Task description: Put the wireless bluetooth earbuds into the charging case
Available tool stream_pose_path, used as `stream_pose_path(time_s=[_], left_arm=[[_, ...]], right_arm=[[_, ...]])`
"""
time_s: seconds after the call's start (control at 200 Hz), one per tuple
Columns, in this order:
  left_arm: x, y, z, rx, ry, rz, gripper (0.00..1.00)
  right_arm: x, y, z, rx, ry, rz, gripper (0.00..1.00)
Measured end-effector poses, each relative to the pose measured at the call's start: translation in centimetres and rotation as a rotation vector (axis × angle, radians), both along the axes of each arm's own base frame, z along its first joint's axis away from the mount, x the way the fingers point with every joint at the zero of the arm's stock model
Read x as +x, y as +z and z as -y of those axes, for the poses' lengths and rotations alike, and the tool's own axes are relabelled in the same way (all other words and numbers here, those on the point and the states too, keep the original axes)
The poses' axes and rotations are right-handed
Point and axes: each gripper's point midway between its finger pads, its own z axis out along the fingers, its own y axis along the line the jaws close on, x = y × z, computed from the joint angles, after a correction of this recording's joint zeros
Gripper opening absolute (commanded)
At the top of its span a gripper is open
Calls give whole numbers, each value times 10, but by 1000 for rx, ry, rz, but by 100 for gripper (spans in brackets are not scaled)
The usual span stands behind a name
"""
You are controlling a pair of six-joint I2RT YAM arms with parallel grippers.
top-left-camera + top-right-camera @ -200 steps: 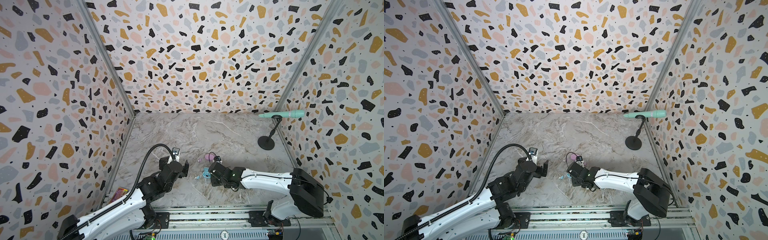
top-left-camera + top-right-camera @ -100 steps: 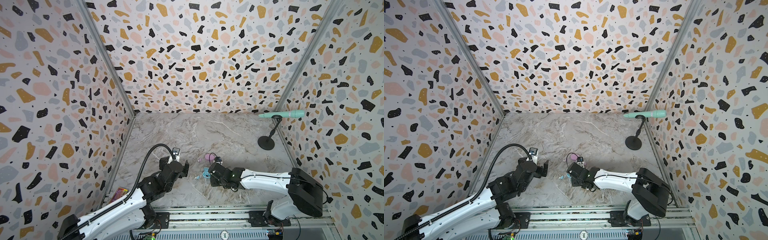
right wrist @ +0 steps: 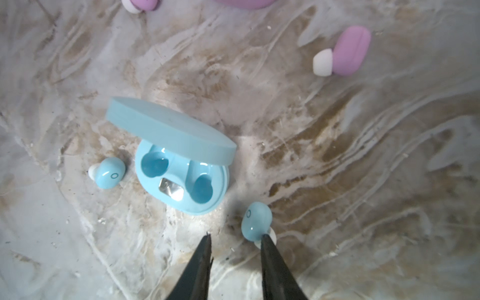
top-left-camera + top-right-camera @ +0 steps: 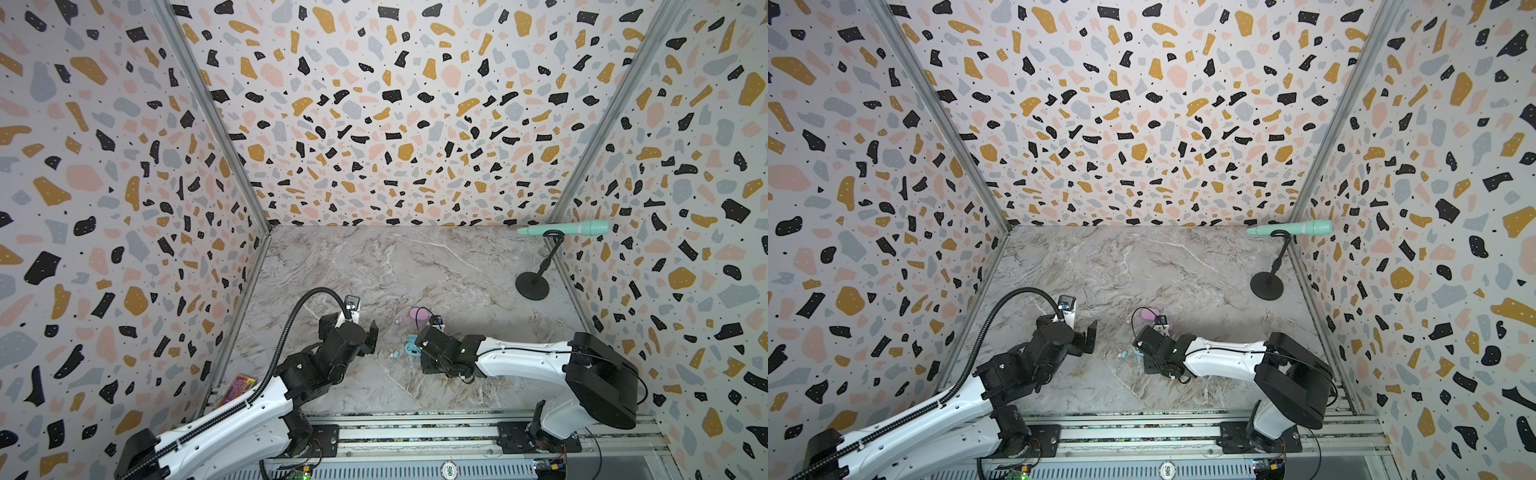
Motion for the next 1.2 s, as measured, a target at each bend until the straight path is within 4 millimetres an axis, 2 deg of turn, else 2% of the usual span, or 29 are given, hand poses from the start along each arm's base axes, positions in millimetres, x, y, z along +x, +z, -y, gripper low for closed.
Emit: stream_pose_path(time_s=[0.686,1.201], left_arm=[[0,-2,0,7,0,-6,100],[0,-2,1,7,-1,-7,100]], right_arm=[[13,-10,14,-73,-22,32,26],[24,-12,16,-102,-1,56,27]])
